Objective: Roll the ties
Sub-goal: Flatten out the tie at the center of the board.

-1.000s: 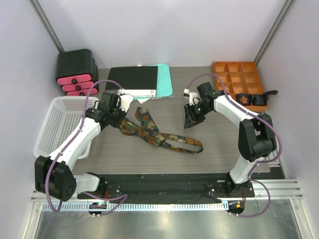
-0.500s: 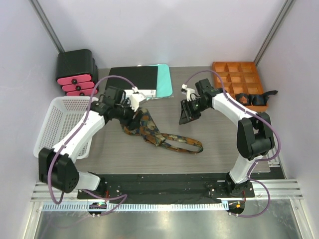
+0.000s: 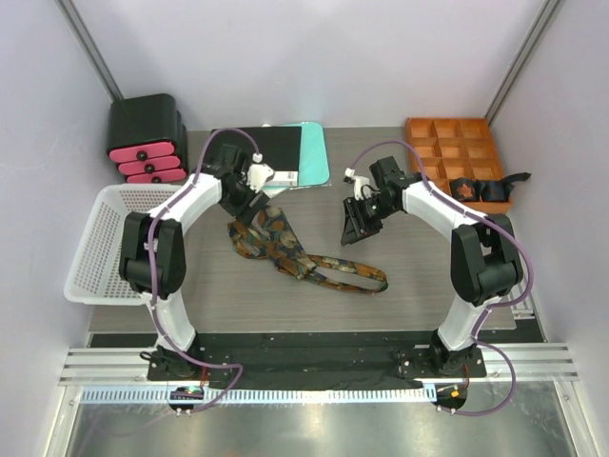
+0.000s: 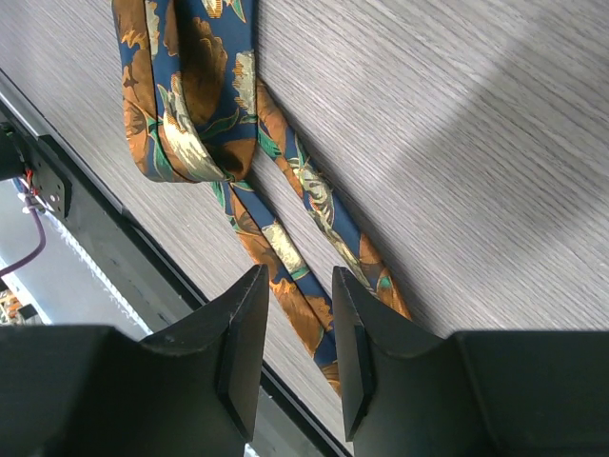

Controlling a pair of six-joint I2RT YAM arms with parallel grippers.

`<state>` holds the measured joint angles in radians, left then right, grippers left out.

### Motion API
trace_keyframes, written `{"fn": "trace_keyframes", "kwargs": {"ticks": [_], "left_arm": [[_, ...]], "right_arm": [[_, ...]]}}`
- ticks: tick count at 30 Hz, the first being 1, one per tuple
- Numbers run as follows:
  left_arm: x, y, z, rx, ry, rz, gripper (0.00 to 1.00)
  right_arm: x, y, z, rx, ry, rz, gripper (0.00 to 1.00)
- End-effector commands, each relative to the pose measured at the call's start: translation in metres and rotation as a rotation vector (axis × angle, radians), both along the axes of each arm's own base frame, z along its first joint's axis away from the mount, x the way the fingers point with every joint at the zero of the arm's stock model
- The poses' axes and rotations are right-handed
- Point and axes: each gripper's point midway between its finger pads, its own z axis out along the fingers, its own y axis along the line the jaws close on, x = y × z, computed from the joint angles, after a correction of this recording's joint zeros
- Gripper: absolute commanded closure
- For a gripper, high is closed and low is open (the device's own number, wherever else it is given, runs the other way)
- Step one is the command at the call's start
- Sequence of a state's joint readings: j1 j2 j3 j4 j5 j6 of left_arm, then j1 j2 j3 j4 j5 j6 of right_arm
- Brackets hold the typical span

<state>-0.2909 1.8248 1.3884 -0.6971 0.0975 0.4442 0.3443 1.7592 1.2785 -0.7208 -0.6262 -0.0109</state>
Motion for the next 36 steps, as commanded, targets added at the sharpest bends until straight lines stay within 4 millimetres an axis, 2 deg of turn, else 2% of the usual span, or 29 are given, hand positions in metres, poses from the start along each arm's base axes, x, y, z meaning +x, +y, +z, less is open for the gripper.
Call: {"fn": "trace_keyframes", "kwargs": {"ticks": [1, 5, 7, 8, 9, 11, 12, 13, 16, 17, 18, 19, 20, 21, 23, 24, 25, 26, 27, 29, 30, 31, 34, 35, 36], "left_arm": [[0.011, 0.012, -0.004, 0.042, 0.03, 0.051, 0.22], [-0.005, 0.013, -0.024, 0.03, 0.149, 0.058, 0.23], [-0.012, 0.015, -0.035, 0.017, 0.212, 0.077, 0.28], [-0.014, 0.016, -0.036, 0.004, 0.232, 0.084, 0.33], [-0.012, 0.017, -0.033, -0.02, 0.241, 0.096, 0.53], [-0.023, 0.003, -0.015, -0.126, 0.275, 0.056, 0.7], [-0.027, -0.001, -0.004, -0.169, 0.27, 0.04, 0.82], [-0.038, -0.015, 0.029, -0.257, 0.234, -0.009, 0.87], [-0.074, -0.043, 0.071, -0.353, 0.183, -0.171, 0.98], [-0.1, -0.057, 0.094, -0.351, 0.131, -0.3, 0.99], [-0.123, -0.063, 0.095, -0.341, 0.13, -0.363, 1.0], [-0.14, -0.069, 0.098, -0.333, 0.113, -0.423, 1.0], [-0.162, -0.074, 0.114, -0.338, 0.05, -0.496, 1.0], [-0.193, -0.086, 0.1, -0.312, 0.078, -0.619, 1.0], [-0.224, -0.091, 0.094, -0.277, 0.057, -0.74, 1.0], [-0.25, -0.095, 0.085, -0.237, 0.042, -0.855, 0.99], [-0.263, -0.096, 0.082, -0.221, 0.033, -0.911, 0.97], [-0.284, -0.098, 0.072, -0.198, 0.051, -0.998, 0.91], [-0.291, -0.097, 0.073, -0.188, 0.016, -1.038, 0.76], [-0.306, -0.095, 0.066, -0.159, 0.009, -1.136, 0.59], [-0.312, -0.092, 0.06, -0.12, 0.001, -1.177, 0.41], [-0.308, -0.098, 0.063, -0.133, -0.039, -1.153, 0.37], [-0.274, -0.111, 0.072, -0.149, -0.116, -1.006, 0.33], [-0.243, -0.106, 0.083, -0.191, -0.128, -0.871, 0.33], [-0.227, -0.104, 0.087, -0.225, -0.124, -0.805, 0.33]], "right_arm": [[0.004, 0.003, 0.002, 0.004, -0.021, 0.001, 0.61], [0.004, 0.001, 0.005, -0.008, -0.034, 0.0, 0.61], [0.003, -0.001, 0.003, -0.015, -0.029, -0.002, 0.61], [0.002, -0.001, 0.002, -0.019, -0.024, 0.0, 0.61], [0.001, -0.002, 0.002, -0.022, -0.021, 0.001, 0.62], [0.0, -0.003, 0.003, -0.026, -0.019, 0.003, 0.62], [0.001, -0.003, 0.003, -0.027, -0.023, 0.003, 0.64], [0.001, -0.004, 0.003, -0.029, -0.021, 0.001, 0.64], [0.003, -0.006, 0.003, -0.025, -0.009, -0.01, 0.66], [0.006, -0.007, 0.004, -0.023, -0.007, -0.017, 0.67], [0.007, -0.007, 0.003, -0.022, -0.003, -0.02, 0.67], [0.007, -0.007, 0.001, -0.022, 0.005, -0.021, 0.67], [0.009, -0.007, 0.003, -0.021, 0.003, -0.022, 0.67], [0.01, -0.007, 0.004, -0.019, 0.001, -0.022, 0.67], [0.011, -0.008, 0.005, -0.022, -0.002, -0.024, 0.67], [0.011, -0.008, 0.005, -0.024, -0.005, -0.021, 0.67], [0.012, -0.009, 0.006, -0.026, -0.01, -0.021, 0.67], [0.012, -0.01, 0.006, -0.03, -0.01, -0.02, 0.66], [0.012, -0.01, 0.006, -0.028, -0.011, -0.018, 0.66], [0.011, -0.01, 0.005, -0.028, -0.006, -0.014, 0.66], [0.01, -0.01, 0.006, -0.028, -0.004, -0.013, 0.65], [0.01, -0.009, 0.007, -0.023, -0.005, -0.01, 0.64], [0.009, -0.008, 0.011, -0.013, -0.016, -0.002, 0.64], [0.008, -0.007, 0.011, -0.008, -0.016, 0.0, 0.64], [0.007, -0.006, 0.013, -0.002, -0.021, 0.002, 0.64]]}}
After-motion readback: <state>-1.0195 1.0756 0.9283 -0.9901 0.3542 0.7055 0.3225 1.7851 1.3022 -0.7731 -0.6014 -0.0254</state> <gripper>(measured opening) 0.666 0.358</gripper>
